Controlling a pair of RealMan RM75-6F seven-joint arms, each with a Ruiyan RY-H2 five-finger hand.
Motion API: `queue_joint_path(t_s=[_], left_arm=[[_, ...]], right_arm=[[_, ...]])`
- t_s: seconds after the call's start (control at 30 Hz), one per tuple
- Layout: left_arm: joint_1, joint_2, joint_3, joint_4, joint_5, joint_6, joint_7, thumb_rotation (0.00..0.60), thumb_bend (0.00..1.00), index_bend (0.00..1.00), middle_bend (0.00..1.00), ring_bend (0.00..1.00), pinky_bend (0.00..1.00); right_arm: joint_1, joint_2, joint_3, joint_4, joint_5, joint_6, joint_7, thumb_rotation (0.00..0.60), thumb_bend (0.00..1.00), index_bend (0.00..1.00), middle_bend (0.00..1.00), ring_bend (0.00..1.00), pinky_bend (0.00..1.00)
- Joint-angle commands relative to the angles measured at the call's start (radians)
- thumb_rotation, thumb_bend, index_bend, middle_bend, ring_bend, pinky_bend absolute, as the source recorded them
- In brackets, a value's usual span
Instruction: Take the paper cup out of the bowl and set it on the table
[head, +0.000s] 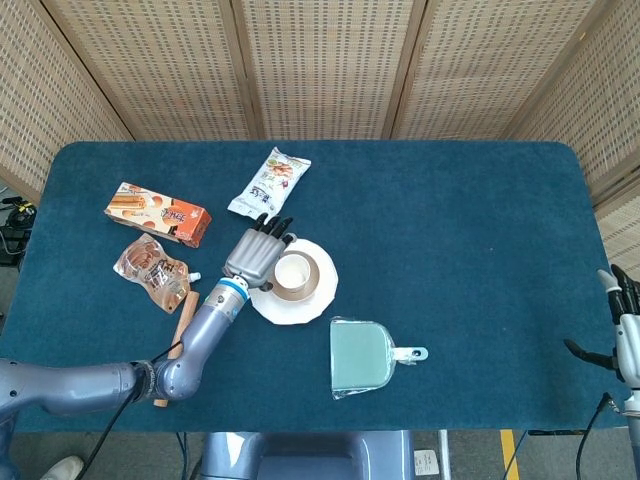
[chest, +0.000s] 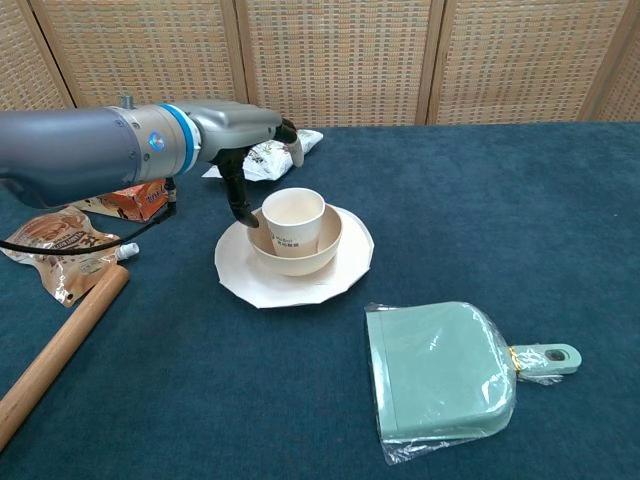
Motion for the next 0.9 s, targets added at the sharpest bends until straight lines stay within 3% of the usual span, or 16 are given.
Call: queue_joint_path(t_s=[0.03, 0.27, 0.5, 0.9], left_arm=[[-0.036, -0.018, 0.010, 0.030, -0.037, -0.020, -0.002, 0.600, 0.14, 0.21, 0.00, 0.00, 0.00], [-0.092, -0.044, 0.038, 0.069, -0.099, -0.026, -0.006, 0.600, 0.21, 0.28, 0.00, 0.00, 0.00], [-0.108, -0.038, 0.057, 0.060, -0.095, -0.006, -0.040, 0.600, 0.32, 0.39, 0.00, 0.00, 0.00], [-0.087, 0.055, 0.047, -0.033, -0.033, 0.040, -0.125, 0.600, 0.32, 0.40, 0.00, 0.00, 0.00]], right_arm=[[-0.001, 0.000, 0.000, 0.000, 0.000, 0.000, -0.001, 0.600, 0.13, 0.00, 0.00, 0.00, 0.00], [-0.004, 0.004, 0.002, -0.002, -0.001, 0.004, 0.007, 0.600, 0.13, 0.00, 0.00, 0.00, 0.00], [-0.007, 0.004, 0.004, -0.001, -0.006, 0.013, 0.009, 0.600, 0.13, 0.00, 0.00, 0.00, 0.00], [-0.008, 0.003, 0.005, -0.001, -0.003, 0.012, 0.006, 0.600, 0.13, 0.00, 0.00, 0.00, 0.00]])
